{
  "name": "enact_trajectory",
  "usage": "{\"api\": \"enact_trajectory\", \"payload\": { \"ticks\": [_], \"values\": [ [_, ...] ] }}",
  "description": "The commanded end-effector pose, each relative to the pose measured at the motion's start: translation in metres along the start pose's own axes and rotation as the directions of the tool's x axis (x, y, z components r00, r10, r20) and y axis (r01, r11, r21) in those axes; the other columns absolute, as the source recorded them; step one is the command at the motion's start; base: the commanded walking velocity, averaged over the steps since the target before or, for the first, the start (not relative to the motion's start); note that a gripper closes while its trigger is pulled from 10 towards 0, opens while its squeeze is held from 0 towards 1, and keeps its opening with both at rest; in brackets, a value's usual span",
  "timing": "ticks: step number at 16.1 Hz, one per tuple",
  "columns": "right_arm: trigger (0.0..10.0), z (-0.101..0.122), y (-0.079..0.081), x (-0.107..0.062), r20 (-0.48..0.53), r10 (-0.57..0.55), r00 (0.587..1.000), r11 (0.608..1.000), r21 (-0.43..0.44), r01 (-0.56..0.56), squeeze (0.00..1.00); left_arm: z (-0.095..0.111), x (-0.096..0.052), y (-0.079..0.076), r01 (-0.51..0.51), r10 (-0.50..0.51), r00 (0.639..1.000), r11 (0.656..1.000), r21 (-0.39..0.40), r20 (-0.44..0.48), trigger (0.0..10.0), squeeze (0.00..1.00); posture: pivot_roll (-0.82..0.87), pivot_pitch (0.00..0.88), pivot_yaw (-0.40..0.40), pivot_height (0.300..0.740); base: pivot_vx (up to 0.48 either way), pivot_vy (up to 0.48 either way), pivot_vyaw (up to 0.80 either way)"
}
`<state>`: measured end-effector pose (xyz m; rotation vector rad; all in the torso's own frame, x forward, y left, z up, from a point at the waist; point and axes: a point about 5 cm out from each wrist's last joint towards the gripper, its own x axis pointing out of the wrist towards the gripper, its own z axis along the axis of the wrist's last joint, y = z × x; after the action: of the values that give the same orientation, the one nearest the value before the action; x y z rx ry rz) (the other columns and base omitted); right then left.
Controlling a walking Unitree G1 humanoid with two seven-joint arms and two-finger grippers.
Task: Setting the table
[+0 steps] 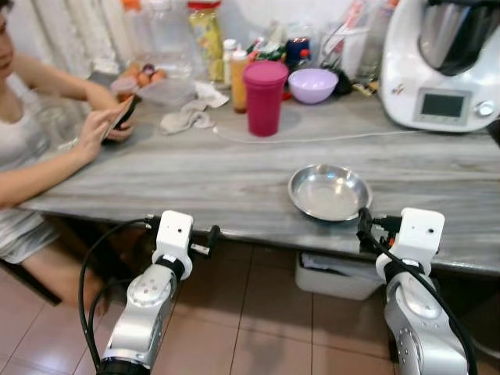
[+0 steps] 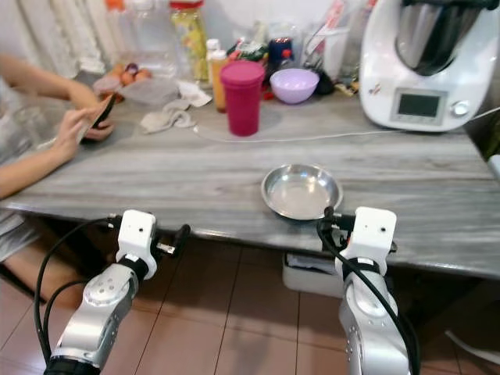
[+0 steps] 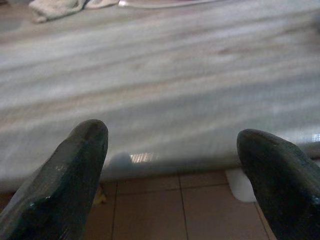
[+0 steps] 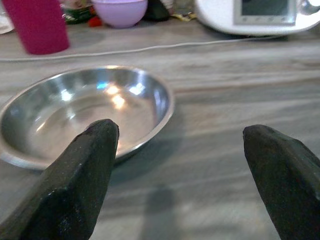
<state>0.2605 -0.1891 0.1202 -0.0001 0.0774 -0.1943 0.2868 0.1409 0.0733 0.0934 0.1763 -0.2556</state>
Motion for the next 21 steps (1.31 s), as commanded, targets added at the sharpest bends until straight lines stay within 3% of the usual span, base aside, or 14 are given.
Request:
{"api": "enact_trajectory", "payload": {
  "ticks": [1, 21],
  "values": [
    [10.0, -0.0048, -0.0009, -0.0001, -0.028, -0.009, 1.000, 1.000, 0.008, 0.009, 0.00, 0.0022, 0.0004, 0.0018, -0.007, 0.007, 1.000, 1.000, 0.013, -0.003, 10.0, 0.00, -0.28, 0.000, 0.068, 0.740, -0.270, 0.000, 0.00],
    [10.0, -0.0043, -0.0060, 0.0058, -0.032, -0.021, 0.999, 1.000, -0.001, 0.021, 0.00, 0.0002, 0.0025, -0.0006, 0.004, -0.003, 1.000, 0.999, 0.044, -0.010, 10.0, 0.00, -0.28, 0.000, 0.066, 0.740, -0.291, 0.000, 0.00]
  ]
}}
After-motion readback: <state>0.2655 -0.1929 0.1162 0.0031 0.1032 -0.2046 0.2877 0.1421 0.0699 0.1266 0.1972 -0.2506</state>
